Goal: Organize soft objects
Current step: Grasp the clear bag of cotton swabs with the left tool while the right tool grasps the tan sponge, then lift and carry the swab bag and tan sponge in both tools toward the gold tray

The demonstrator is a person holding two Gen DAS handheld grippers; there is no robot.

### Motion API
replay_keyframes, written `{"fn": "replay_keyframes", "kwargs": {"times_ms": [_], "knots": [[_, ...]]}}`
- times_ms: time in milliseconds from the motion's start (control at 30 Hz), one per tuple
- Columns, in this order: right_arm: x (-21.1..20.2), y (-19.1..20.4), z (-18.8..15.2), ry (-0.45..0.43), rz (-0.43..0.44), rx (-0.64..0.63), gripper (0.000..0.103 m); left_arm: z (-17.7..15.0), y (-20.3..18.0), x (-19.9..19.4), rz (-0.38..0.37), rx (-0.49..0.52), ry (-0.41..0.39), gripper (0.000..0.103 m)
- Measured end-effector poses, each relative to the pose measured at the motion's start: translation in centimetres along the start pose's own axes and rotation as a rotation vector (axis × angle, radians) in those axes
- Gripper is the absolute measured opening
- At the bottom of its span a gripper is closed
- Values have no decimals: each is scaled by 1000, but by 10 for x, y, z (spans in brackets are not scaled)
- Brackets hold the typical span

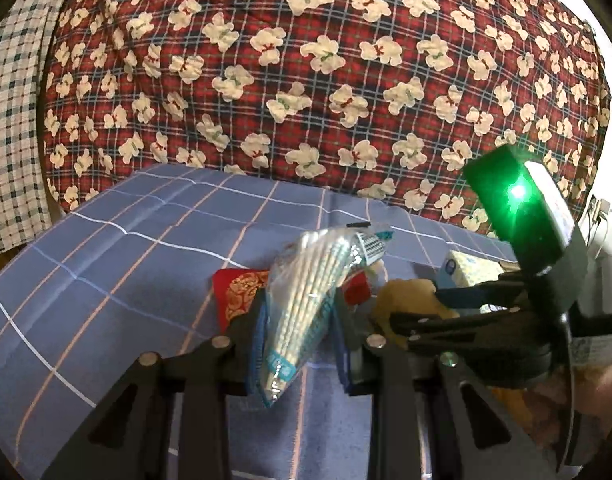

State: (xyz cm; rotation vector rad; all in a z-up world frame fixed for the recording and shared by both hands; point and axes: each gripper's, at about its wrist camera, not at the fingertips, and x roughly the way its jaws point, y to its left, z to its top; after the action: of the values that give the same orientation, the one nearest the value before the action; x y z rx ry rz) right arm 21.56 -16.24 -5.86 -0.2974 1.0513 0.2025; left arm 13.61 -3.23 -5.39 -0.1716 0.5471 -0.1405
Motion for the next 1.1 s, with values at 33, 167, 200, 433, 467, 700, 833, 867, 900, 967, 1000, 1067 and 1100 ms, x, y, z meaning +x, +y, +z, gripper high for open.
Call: {"fn": "replay_keyframes", "kwargs": {"times_ms": [33,167,200,433,467,700,833,867,900,967,1000,1067,1100], "knots": [[-2,1,-1,-12,2,-1,52,0,0,-2,1,3,-8,27],[-24,7,-8,-110,16,2,52,0,0,-4,9,1,-14,28],[-32,10,-11,-146,10,-2,52,0,1,-5,9,-2,-16,28],[-63,28,-40,-362,-67,-21,51,-1,1,-10,28,-20,-33,27],[-63,27,-42,-372,-54,-10,51,-1,0,-11,29,-19,-35,27],[-73,27,-63,-518,-57,29,51,-3,-7,-18,52,6,-65,27],[-77,27,-75,-587,-53,56,51,-3,-11,-23,67,23,-87,27],[-77,28,-77,-605,-61,56,51,-3,-12,-23,69,26,-90,27],[-78,28,-78,-618,-62,60,51,-3,-12,-24,72,28,-92,27],[-79,26,-82,-639,-53,73,51,-3,-13,-25,80,34,-103,27],[-80,26,-83,-652,-58,76,51,-4,-14,-26,82,37,-108,27],[-82,26,-85,-674,-58,78,51,-4,-16,-28,91,42,-119,27],[-84,26,-86,-689,-65,78,51,-4,-16,-29,94,46,-124,27]]}}
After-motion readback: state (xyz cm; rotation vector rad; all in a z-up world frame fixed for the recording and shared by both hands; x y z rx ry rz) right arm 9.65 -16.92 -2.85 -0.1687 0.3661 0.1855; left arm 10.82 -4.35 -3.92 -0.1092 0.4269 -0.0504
